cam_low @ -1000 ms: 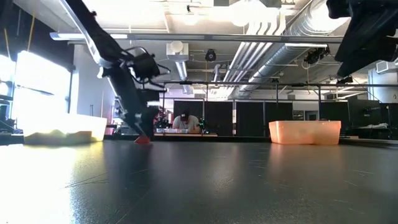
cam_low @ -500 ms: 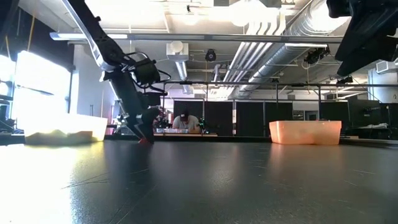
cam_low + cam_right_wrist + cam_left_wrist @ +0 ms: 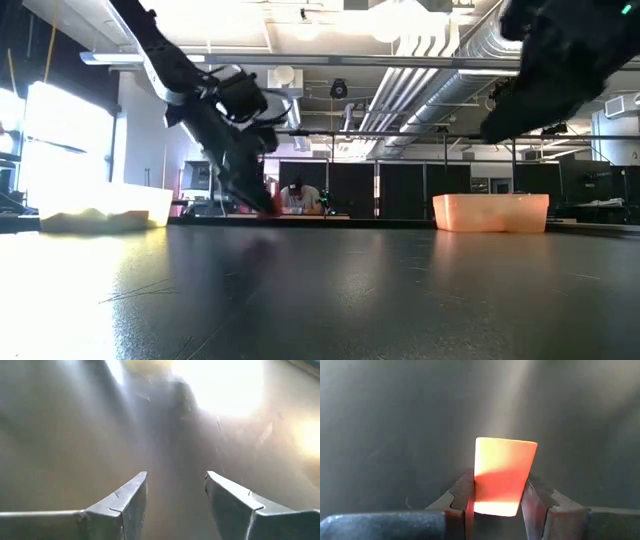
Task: Sort blocks by size
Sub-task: Put the orange triangular block into the orange bin
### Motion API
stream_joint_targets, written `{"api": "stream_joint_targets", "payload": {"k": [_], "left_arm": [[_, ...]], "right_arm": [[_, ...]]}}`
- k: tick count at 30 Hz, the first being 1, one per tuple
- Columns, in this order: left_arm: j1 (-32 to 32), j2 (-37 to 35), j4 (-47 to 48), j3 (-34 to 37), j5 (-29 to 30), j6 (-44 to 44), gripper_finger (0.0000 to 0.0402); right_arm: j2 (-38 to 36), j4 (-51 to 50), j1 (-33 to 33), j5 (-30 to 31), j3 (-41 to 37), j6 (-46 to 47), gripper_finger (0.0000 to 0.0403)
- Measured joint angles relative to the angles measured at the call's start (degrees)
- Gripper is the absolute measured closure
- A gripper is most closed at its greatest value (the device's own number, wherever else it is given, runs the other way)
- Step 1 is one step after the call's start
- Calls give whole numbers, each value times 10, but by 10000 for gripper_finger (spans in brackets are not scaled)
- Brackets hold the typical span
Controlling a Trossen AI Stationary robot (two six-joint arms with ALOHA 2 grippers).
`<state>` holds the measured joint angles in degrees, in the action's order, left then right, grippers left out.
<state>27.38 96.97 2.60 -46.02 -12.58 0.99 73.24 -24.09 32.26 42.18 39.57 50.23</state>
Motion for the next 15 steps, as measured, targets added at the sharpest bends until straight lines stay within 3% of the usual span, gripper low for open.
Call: {"api": "stream_joint_targets", "payload": {"k": [7, 12, 15], "left_arm": [[-135, 0, -85, 11, 7, 124, 312], [-211, 0, -152, 11, 36, 170, 312], [-240, 0, -171, 11, 77, 173, 312]], "right_arm": [[60, 352, -86, -51, -64, -249, 190], [130, 483, -147, -136, -53, -393, 139], [175, 527, -169, -155, -31, -450, 123]]}}
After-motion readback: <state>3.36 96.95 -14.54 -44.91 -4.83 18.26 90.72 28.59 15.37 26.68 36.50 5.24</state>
